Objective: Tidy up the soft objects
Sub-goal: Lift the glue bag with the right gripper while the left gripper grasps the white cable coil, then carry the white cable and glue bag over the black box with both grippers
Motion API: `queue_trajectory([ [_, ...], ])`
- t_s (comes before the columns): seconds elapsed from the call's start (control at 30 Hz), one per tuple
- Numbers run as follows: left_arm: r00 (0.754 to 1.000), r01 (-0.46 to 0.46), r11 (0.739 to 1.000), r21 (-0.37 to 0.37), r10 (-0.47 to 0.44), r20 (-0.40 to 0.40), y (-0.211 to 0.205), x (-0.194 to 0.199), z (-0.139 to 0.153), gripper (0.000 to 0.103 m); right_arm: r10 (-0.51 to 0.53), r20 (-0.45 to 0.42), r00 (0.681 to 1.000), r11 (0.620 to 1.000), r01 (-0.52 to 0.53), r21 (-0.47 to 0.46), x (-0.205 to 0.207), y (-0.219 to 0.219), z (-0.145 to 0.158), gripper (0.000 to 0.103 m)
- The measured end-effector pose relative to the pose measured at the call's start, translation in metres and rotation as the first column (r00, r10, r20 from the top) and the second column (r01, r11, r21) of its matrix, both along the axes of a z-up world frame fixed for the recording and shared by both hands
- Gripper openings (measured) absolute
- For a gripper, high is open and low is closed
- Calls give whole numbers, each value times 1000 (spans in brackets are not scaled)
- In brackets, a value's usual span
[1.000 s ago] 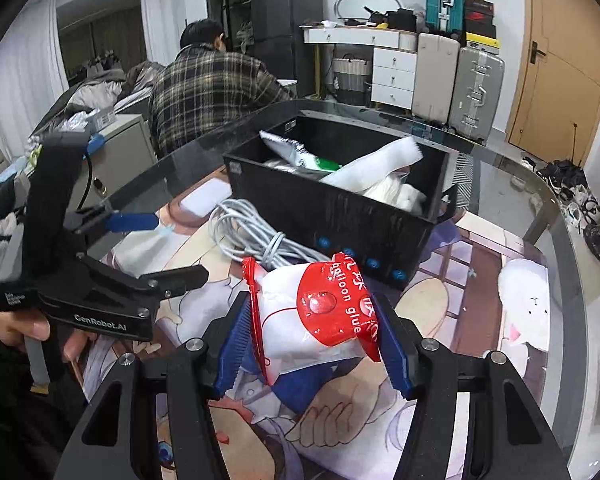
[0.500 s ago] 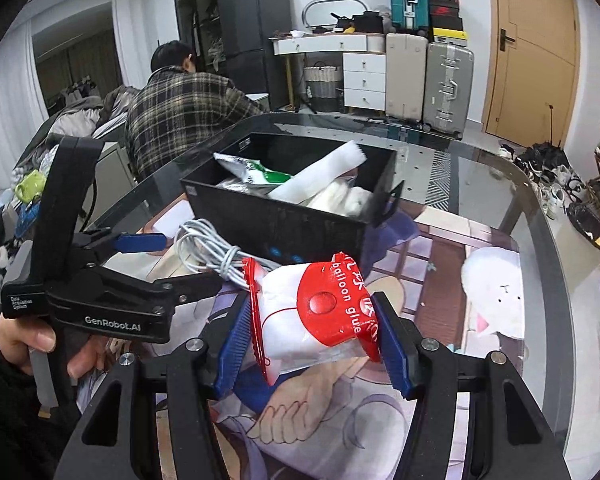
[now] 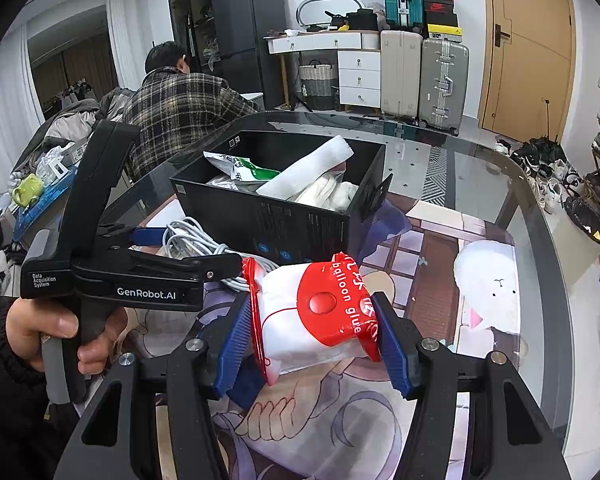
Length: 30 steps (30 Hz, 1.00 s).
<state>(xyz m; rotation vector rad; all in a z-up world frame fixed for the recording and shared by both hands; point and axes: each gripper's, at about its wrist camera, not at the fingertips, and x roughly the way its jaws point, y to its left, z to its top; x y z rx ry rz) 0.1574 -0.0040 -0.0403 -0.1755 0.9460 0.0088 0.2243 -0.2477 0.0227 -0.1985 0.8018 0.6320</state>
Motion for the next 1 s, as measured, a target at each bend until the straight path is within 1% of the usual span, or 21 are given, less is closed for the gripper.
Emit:
queue_trajectory([
  [0.1, 1000, 13, 1000, 21, -14, 11, -2, -3, 0, 94, 2, 2, 1000, 1000, -2, -2, 0, 0, 0, 60],
  [0.17, 999, 30, 999, 23, -30, 21, -3, -5, 1, 84, 2, 1, 1000, 1000, -2, -1, 0, 0, 0, 60],
  [0.3, 998, 44, 999, -11, -44, 41, 3, -8, 3, 79, 8, 4, 1000, 1000, -8, -8, -1, 1, 0, 60],
  [0.4, 998, 49, 999, -15, -48, 45, 4, -11, 4, 75, 12, 6, 1000, 1000, -11, -8, 0, 1, 0, 60],
  [0.47, 997, 56, 998, -33, -55, 49, 5, -13, 5, 69, 11, 7, 1000, 1000, -11, -10, 0, 1, 0, 60],
  [0.73, 996, 75, 995, -61, -72, 54, 10, -30, 8, 67, 13, 18, 1000, 1000, -13, -8, -2, 3, 4, 60],
  [1.0, 992, 88, 994, -63, -81, 100, 12, -55, 22, 67, 21, 33, 999, 1000, -21, -8, -6, 5, 9, 60],
])
